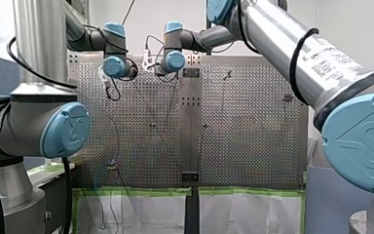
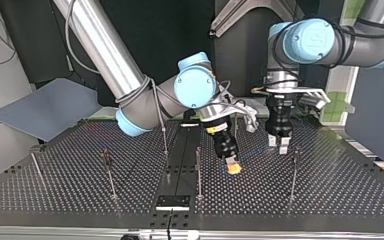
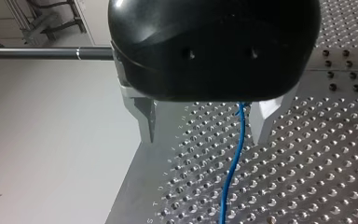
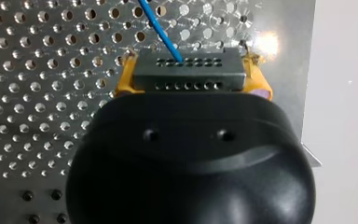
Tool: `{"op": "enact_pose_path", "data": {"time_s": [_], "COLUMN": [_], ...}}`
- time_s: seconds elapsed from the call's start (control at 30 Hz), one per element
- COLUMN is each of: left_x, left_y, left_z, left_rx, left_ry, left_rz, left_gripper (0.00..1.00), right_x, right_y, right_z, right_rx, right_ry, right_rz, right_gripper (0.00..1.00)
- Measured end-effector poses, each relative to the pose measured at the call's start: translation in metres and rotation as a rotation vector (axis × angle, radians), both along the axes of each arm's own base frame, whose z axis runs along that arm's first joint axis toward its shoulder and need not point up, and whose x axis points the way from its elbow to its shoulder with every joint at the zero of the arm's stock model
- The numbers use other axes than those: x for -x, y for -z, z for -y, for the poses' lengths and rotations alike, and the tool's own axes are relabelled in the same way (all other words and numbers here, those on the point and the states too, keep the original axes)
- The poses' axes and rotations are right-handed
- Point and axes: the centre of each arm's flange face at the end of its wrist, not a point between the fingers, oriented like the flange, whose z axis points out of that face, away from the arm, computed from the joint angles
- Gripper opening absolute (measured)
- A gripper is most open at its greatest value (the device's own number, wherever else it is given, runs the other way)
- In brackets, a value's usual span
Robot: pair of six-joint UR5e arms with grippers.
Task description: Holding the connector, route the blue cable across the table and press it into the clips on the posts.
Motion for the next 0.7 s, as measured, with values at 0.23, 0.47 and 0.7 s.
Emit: {"op": "enact_pose_path", "data": {"time_s": [0.23, 0.47, 0.7], "left_x": [-0.020, -0.040, -0.060], "left_y": [0.001, 0.002, 0.016], "left_z": [0.003, 0.010, 0.012], "left_rx": [-0.008, -0.010, -0.011], "left_ry": [-0.004, 0.006, -0.005], "left_rz": [-0.013, -0.011, -0.026], "left_gripper": [1.00, 1.00, 1.00], "right_x": [0.000, 0.000, 0.000], "right_y": [0.000, 0.000, 0.000], "right_z": [0.000, 0.000, 0.000], "right_rx": [0.001, 0.001, 0.000], "right_ry": [-0.002, -0.003, -0.006], "right_rz": [0.000, 0.000, 0.000], "right_gripper": [0.00, 0.00, 0.00]}}
